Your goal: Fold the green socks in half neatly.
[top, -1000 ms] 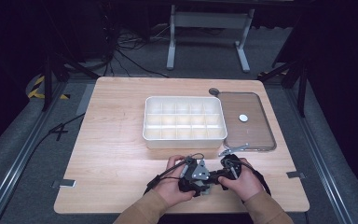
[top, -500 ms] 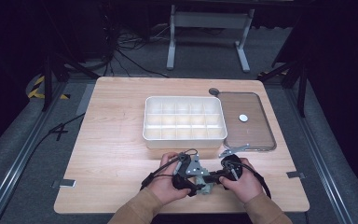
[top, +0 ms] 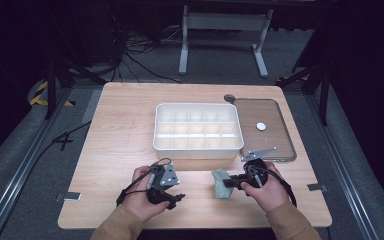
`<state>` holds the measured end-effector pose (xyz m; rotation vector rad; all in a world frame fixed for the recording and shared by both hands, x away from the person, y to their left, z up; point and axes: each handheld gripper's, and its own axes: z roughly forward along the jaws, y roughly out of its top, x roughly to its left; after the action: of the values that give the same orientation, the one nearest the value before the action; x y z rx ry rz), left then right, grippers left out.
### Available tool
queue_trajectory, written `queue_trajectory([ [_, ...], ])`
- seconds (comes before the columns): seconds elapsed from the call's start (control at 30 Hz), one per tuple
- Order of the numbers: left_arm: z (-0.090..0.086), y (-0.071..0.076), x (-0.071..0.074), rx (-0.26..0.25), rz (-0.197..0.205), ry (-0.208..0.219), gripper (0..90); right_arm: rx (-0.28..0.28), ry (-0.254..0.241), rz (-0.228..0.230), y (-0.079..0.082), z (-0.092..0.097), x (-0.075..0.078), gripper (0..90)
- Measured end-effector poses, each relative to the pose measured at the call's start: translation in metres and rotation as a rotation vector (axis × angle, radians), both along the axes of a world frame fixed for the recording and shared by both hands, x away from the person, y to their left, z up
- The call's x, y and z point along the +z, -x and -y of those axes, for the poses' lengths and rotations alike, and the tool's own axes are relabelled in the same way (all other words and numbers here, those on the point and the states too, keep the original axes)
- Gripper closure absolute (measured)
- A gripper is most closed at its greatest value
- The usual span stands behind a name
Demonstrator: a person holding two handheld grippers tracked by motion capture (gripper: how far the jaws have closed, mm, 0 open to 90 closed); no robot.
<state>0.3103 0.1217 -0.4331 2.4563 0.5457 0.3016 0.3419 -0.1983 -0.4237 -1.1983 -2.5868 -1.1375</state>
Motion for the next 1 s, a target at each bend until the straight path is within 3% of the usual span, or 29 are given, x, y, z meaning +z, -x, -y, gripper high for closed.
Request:
queue_trajectory([
  [0.07, -0.010, 0.001, -0.003, 0.031, -0.007, -0.004, 27.1, -0.002, 0.013, 0.021, -0.001, -0.001, 0.006, 78.1],
  [0.27, -0.030, -0.003, -0.004, 0.122, -0.045, 0.039, 28.9, -0.011, 0.034, 0.063, -0.007, -0.001, 0.025, 77.9],
  [0.37, -0.032, -0.005, -0.003, 0.130, -0.042, 0.032, 30.1, -0.008, 0.033, 0.066, -0.009, -0.001, 0.028, 77.9],
  [0.4, -0.033, -0.006, -0.003, 0.134, -0.046, 0.032, 30.1, -0.007, 0.023, 0.082, -0.012, 0.001, 0.040, 77.9],
  [0.67, -0.034, -0.012, -0.002, 0.146, -0.049, 0.052, 30.4, -0.022, 0.039, 0.139, -0.023, 0.006, 0.067, 77.7],
  [1.0, -0.033, -0.013, -0.002, 0.140, -0.051, 0.059, 30.6, -0.031, 0.077, 0.210, -0.037, 0.012, 0.079, 77.4],
])
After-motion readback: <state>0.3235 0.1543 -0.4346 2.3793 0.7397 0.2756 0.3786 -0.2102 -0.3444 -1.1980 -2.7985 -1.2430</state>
